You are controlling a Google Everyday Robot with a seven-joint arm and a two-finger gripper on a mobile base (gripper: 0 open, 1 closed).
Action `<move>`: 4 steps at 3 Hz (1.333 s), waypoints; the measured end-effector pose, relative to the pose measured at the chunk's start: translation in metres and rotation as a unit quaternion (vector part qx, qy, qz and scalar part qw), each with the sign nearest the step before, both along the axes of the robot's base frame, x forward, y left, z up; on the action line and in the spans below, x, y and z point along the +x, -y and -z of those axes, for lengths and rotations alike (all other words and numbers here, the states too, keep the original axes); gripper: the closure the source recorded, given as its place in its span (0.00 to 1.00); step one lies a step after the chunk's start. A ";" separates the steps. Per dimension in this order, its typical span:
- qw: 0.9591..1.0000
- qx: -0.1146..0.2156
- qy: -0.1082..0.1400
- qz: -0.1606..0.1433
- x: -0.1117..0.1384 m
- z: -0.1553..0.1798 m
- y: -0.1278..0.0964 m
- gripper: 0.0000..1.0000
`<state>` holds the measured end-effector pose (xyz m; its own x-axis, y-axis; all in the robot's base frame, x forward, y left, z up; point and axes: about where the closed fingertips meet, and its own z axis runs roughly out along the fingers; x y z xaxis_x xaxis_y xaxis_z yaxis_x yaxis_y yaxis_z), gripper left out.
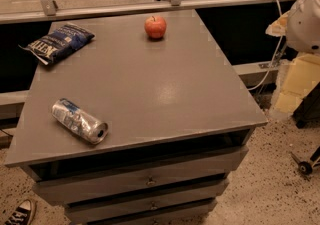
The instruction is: Pick blue chip bag
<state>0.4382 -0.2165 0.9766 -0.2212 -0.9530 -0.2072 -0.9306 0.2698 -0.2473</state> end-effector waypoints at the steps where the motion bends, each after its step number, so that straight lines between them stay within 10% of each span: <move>1: 1.000 0.000 0.000 0.000 0.000 0.000 0.000 0.00; 3: 0.994 0.077 0.009 -0.081 0.075 0.020 -0.089 0.00; 4: 0.983 0.127 0.018 -0.129 0.113 0.028 -0.158 0.00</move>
Offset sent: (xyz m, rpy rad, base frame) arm 0.0791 0.0881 -0.0203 0.1738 -0.0119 0.1902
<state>0.5511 -0.0586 0.9487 0.0324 -0.8933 -0.4483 -0.9681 0.0835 -0.2362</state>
